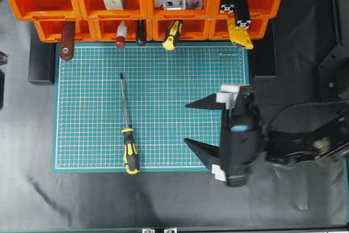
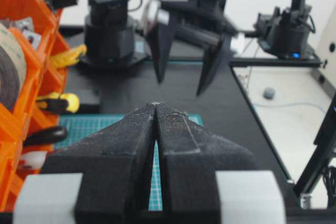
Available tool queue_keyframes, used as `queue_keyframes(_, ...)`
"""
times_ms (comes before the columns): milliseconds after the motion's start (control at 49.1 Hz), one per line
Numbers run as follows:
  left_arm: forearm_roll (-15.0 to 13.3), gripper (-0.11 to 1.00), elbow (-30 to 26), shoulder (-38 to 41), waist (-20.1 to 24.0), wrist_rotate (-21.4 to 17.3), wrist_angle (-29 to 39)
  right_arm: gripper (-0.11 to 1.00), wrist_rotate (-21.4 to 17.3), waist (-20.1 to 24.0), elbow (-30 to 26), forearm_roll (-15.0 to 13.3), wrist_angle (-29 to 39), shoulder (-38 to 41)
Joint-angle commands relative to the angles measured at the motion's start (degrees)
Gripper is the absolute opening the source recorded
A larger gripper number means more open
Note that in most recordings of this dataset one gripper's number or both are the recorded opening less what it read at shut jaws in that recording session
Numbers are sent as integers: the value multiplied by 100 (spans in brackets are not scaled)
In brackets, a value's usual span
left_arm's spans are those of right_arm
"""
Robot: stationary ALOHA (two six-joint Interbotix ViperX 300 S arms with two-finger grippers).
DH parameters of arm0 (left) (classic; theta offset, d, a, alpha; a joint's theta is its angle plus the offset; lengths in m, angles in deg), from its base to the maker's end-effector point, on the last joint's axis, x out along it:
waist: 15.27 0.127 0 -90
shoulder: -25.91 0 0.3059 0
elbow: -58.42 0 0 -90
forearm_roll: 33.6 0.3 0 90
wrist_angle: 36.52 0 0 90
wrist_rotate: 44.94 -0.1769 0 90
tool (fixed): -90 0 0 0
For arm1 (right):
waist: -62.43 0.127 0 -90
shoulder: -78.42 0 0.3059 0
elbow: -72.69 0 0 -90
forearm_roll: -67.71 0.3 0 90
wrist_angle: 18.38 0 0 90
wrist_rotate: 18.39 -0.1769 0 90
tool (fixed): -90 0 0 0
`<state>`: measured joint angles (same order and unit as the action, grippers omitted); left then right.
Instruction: Pick screwdriver from container rack with right arm.
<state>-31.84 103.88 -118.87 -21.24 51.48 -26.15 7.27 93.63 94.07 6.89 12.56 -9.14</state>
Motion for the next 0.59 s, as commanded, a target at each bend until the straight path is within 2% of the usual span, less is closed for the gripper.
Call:
queue_keyframes(0,18,0,-176,44,0,18,-18,81,-79,18,18,-62,-220,-396)
queue_keyframes(285,18,0,-176,35,0,18,-18,81,-422,18,545,-53,-352,-1371)
queue_keyframes(468,18,0,-185,35,0,18,-18,81,-782,0,967,-62,-316,-2004)
queue_keyframes(570,18,0,-167,35,9,18,-18,81,-826,-18,1143,-62,-308,-2320)
